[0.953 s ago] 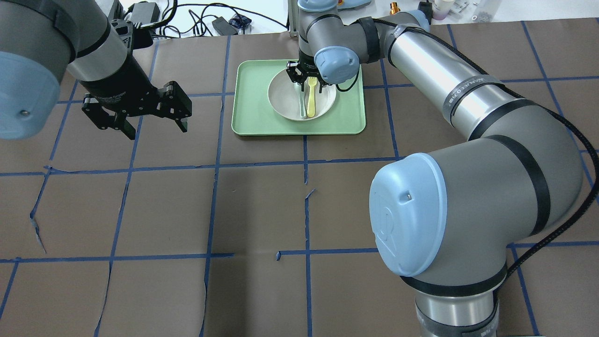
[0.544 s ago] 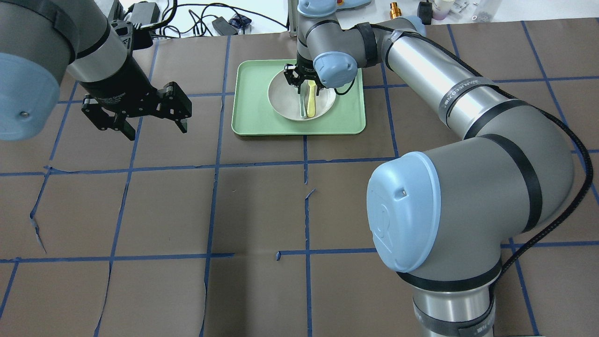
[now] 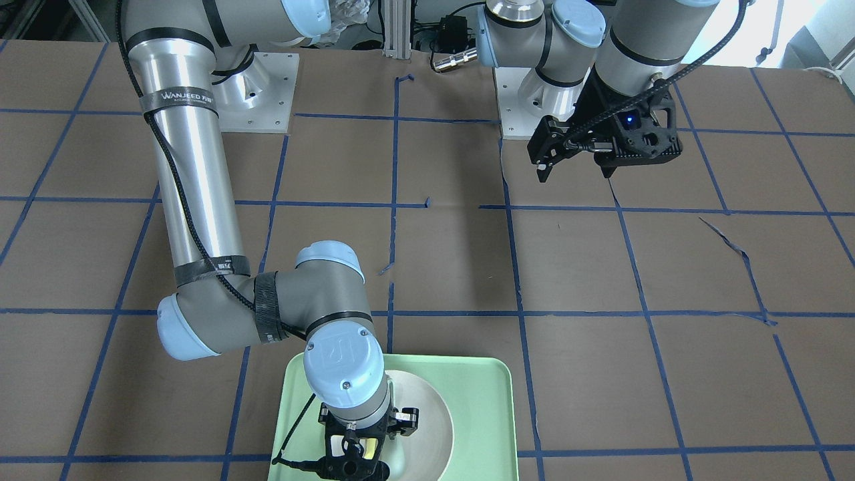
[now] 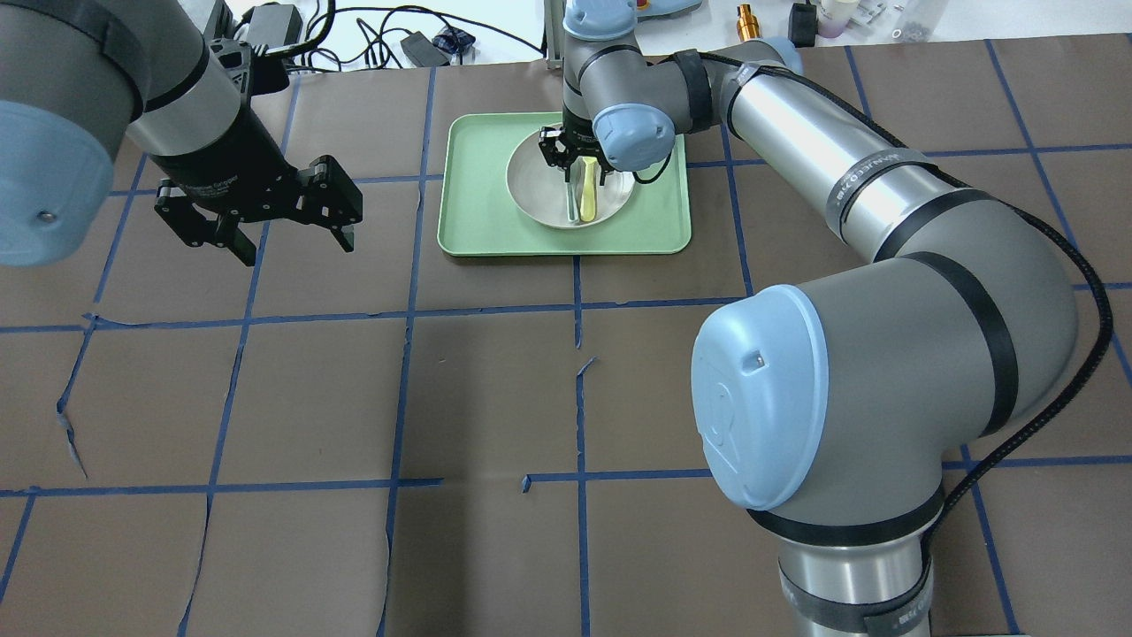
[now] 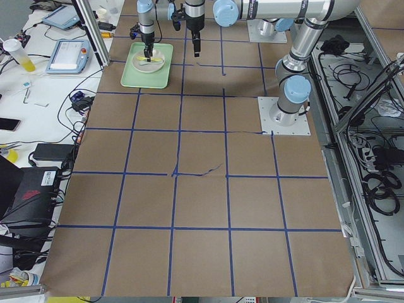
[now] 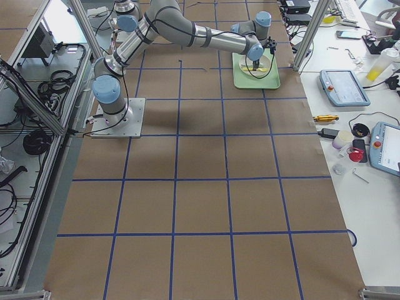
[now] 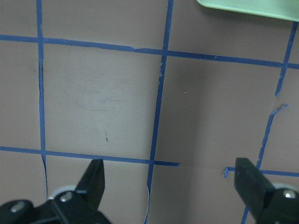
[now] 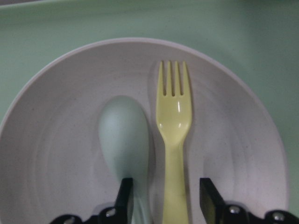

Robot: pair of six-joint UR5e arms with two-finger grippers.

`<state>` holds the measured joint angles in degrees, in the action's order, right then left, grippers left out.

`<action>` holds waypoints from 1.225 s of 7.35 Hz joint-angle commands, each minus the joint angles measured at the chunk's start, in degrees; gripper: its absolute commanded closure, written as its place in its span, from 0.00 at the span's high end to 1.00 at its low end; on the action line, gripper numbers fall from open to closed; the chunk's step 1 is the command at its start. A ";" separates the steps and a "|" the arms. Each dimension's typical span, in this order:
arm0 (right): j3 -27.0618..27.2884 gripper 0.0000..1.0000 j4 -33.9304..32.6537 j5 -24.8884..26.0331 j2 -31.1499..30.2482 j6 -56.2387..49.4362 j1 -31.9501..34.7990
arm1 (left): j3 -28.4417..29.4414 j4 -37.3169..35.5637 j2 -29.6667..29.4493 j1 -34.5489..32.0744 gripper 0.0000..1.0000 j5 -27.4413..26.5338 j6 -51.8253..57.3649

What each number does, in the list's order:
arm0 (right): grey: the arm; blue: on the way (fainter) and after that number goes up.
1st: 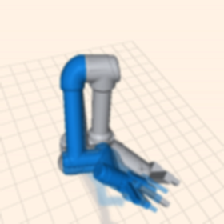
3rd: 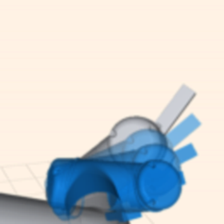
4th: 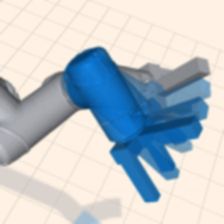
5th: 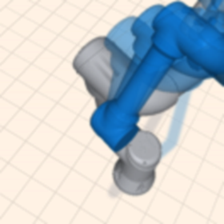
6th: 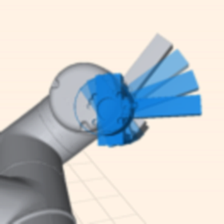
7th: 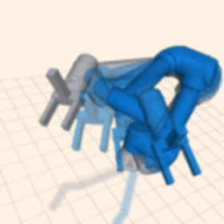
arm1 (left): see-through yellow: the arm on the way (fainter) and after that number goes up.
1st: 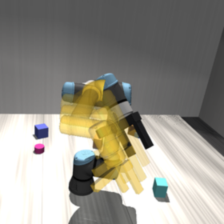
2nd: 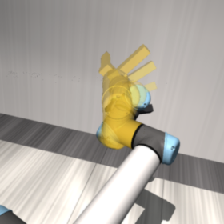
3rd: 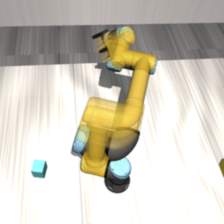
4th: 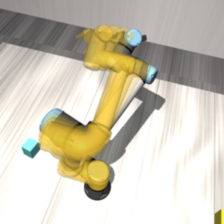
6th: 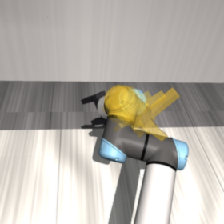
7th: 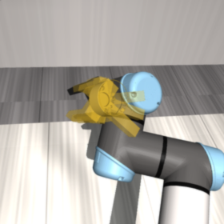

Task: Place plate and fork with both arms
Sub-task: 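Lower the right gripper and close it on the yellow fork handle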

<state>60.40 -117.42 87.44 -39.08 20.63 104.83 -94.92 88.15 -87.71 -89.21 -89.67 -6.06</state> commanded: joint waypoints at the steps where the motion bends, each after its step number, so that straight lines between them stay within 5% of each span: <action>1: 0.34 0.56 0.00 0.27 -0.29 -0.42 -0.06 | -0.18 0.00 -0.01 0.00 1.00 0.02 0.00; 9: 1.48 0.50 0.00 0.01 -0.38 -1.47 -0.59 | -0.18 0.00 -0.09 0.00 1.00 0.02 0.00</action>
<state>61.44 -117.38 87.40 -39.53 19.24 104.25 -95.10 88.15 -87.80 -89.21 -89.61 -6.06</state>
